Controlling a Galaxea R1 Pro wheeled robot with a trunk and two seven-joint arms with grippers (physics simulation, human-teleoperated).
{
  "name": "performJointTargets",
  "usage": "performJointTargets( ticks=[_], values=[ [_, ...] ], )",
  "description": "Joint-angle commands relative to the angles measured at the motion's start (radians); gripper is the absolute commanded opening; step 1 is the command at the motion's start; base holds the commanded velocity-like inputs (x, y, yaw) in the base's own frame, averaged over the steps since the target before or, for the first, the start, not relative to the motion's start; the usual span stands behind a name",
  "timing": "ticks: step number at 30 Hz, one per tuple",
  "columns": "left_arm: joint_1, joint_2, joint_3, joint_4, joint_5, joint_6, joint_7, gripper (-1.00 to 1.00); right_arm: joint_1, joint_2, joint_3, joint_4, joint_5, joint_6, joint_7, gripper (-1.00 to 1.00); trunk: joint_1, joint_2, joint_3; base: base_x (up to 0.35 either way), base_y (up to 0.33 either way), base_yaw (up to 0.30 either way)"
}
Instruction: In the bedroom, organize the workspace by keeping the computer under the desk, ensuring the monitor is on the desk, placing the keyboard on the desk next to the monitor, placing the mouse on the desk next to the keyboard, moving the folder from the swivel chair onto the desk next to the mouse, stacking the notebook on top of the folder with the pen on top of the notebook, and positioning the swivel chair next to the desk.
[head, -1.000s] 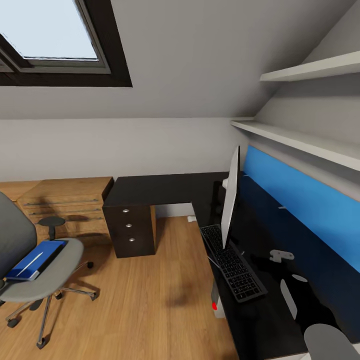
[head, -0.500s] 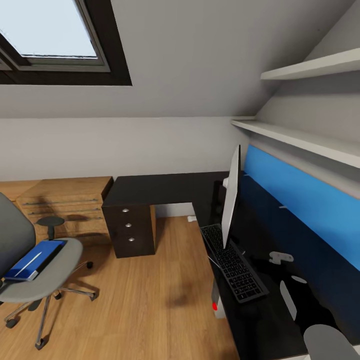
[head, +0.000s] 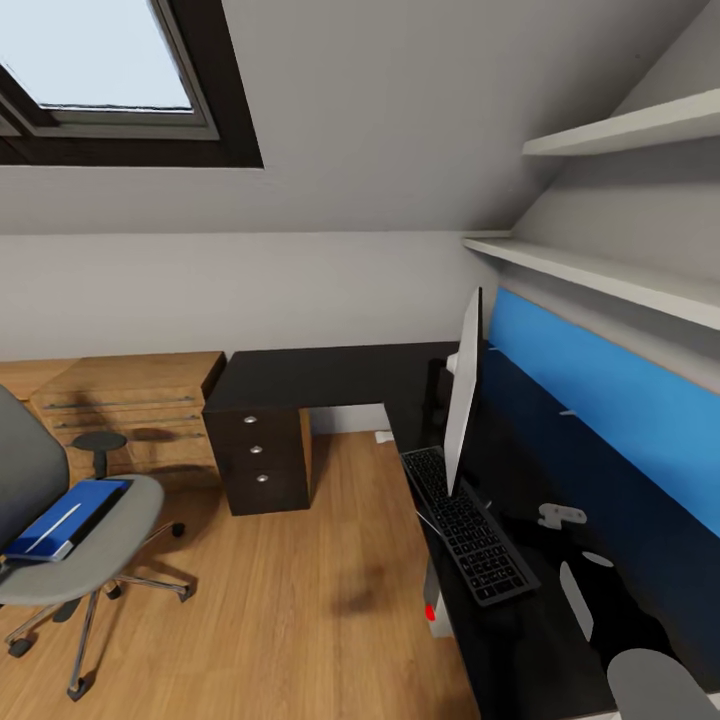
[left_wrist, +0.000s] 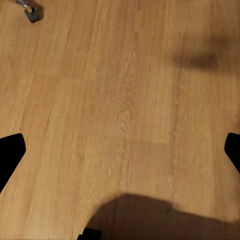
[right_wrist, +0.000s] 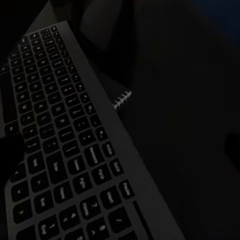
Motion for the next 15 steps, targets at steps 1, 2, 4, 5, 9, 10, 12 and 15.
performJointTargets(
  ticks=[1,2,4,5,9,10,12,15],
  values=[
    [-0.001,0.0,-0.001,0.001,0.002,-0.004,0.003,1.0,-0.001,0.001,-0.004,-0.001,0.002,0.006,0.007,1.0,0.004,-0.009,-0.005,0.0,0.0,0.0],
    [-0.001,0.0,-0.001,0.001,0.002,-0.005,0.003,1.0,-0.001,0.001,-0.004,-0.001,0.002,0.006,0.007,1.0,0.008,-0.016,-0.008,0.0,0.0,0.0],
    [-0.001,0.0,-0.002,0.001,0.002,-0.005,0.003,1.0,-0.001,0.001,-0.004,-0.001,0.002,0.006,0.007,1.0,0.016,-0.03,-0.014,0.0,0.0,0.0],
    [-0.001,0.001,-0.002,0.0,0.002,-0.005,0.003,1.0,-0.001,0.001,-0.004,-0.001,0.002,0.005,0.007,1.0,0.02,-0.037,-0.017,0.0,0.0,0.0],
    [-0.001,0.01,-0.003,-0.037,0.002,0.006,0.0,1.0,-0.001,0.001,-0.004,-0.001,0.002,0.005,0.007,1.0,0.035,-0.065,-0.03,0.0,0.0,0.0],
    [-0.001,0.014,-0.004,-0.051,0.002,0.012,0.0,1.0,-0.001,0.001,-0.004,-0.001,0.002,0.005,0.007,1.0,0.039,-0.072,-0.033,0.0,0.0,0.0],
    [-0.001,0.024,-0.004,-0.097,0.002,0.048,-0.001,1.0,-0.001,0.001,-0.004,-0.001,0.002,0.005,0.006,1.0,0.046,-0.086,-0.039,0.0,0.0,0.0],
    [-0.001,0.03,-0.004,-0.159,0.002,0.141,-0.001,1.0,-0.001,0.001,-0.004,-0.001,0.003,0.005,0.005,1.0,0.058,-0.107,-0.049,0.0,0.0,0.0]
  ],
)
